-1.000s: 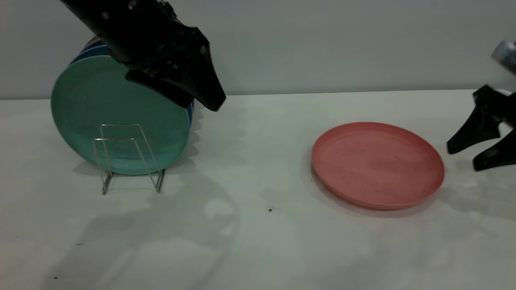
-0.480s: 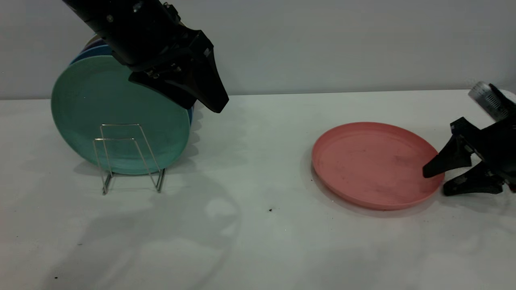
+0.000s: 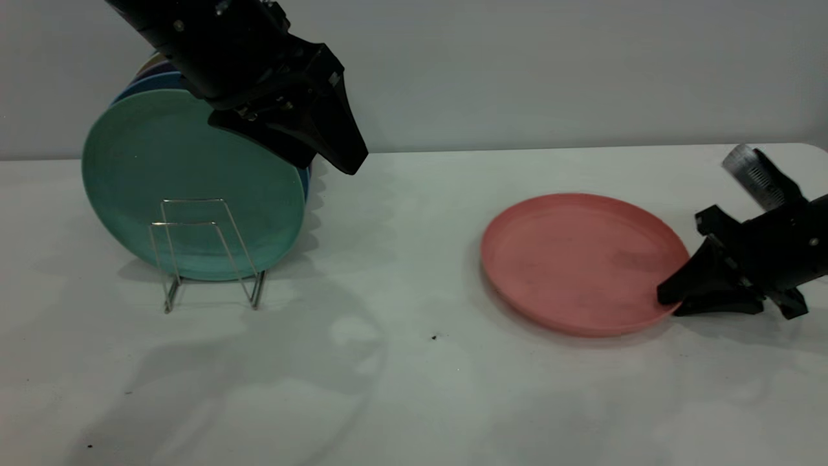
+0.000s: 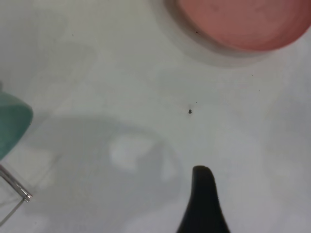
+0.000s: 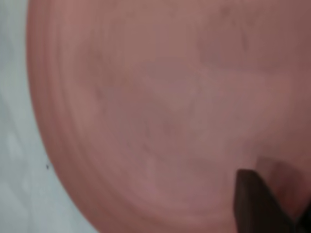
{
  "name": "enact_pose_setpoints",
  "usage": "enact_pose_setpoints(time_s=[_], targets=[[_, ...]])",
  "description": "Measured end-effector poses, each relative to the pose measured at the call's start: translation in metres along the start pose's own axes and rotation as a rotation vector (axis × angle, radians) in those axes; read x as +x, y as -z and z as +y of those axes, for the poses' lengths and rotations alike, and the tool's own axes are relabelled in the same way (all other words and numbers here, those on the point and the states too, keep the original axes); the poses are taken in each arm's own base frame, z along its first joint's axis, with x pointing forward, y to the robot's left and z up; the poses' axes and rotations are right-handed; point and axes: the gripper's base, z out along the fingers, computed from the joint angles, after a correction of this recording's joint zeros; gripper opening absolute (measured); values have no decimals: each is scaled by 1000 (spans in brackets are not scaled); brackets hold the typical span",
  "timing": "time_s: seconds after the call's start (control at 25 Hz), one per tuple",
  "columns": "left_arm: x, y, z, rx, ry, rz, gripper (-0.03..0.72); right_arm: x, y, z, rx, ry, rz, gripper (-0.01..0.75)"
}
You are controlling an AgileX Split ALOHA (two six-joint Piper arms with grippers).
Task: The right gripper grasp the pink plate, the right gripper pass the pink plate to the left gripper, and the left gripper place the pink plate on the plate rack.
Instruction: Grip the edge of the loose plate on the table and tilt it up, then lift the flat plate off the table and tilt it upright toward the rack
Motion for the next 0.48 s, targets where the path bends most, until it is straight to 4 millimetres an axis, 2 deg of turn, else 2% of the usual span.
enact_pose_setpoints(time_s=[0.08,0.28,0.48], targets=[[0,0,0,-1,6,-2,591,1,-1,5,-31,28,7,28],[-1,-2,1,-1,37,-10,591,6,-8,33,-217,155,43,19],[0,-10,3,11,79,-12,591,11,-20,63,-269,240,73,19]])
